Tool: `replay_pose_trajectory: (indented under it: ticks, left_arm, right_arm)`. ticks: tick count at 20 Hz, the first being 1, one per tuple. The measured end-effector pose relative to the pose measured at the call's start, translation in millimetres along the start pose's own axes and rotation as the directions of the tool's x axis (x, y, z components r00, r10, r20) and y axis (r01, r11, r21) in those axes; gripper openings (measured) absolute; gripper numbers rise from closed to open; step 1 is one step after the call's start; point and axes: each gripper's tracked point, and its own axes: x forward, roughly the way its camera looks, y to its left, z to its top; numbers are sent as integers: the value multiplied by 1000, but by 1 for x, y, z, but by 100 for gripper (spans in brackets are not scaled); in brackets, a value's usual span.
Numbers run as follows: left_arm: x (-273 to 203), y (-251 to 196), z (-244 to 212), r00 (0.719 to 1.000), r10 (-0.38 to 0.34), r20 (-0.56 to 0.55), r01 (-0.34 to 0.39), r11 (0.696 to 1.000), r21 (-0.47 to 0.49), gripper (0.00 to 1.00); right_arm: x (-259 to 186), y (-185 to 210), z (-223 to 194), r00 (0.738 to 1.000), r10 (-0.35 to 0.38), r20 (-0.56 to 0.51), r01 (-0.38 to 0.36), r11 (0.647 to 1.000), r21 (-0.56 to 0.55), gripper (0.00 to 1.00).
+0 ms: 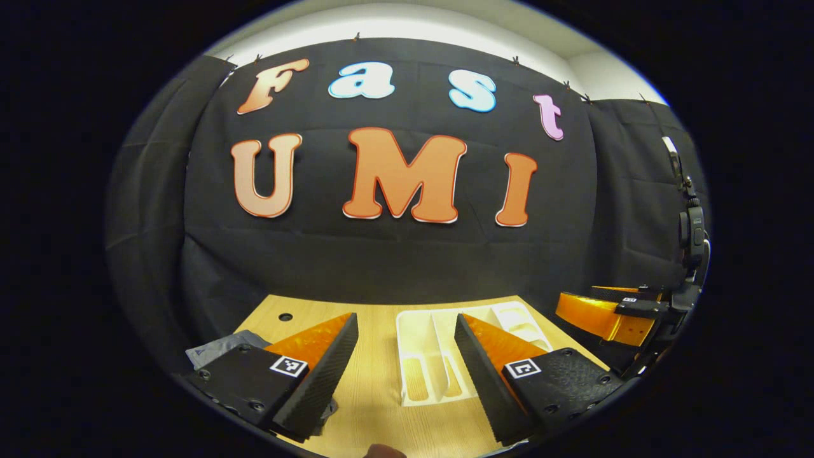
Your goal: Open the schoolbag, grab two books from the bookshelf and put them into the schoolbag.
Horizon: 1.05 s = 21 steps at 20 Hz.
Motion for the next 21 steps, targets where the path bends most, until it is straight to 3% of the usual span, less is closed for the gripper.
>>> replay_pose_trajectory:
  ticks: [5, 8, 11, 12, 14, 18, 21]
  left_arm:
    - [-15, 3, 25, 989, 24, 143, -24, 1000, -4, 96]
    - [-18, -1, 43, 966, 19, 257, -28, 999, 28, 96]
    - [-18, -4, 35, 963, 17, 270, -23, 1000, 16, 94]
    - [-16, -2, 32, 964, 25, 265, -30, 999, 15, 98]
    - [-14, 2, 23, 965, 32, 259, -39, 999, 22, 94]
    - [-19, 6, 27, 944, 32, 329, -52, 997, 54, 96]
    - [-19, 8, 19, 943, 32, 332, -57, 996, 67, 96]
  right_arm:
    - [-5, 4, 24, 995, -10, 98, 16, 998, -61, 97]
    - [-3, 8, 20, 994, -8, 105, 15, 997, -74, 97]
    - [-2, 9, 17, 992, -16, 122, 26, 996, -82, 97]
    - [-3, 9, 18, 991, -16, 132, 28, 996, -84, 97]
    - [-1, 11, 13, 991, -19, 135, 32, 995, -95, 97]
    - [-2, 13, 5, 989, -17, 145, 31, 995, -98, 97]
    - [-3, 15, 2, 986, -13, 167, 29, 995, -93, 97]
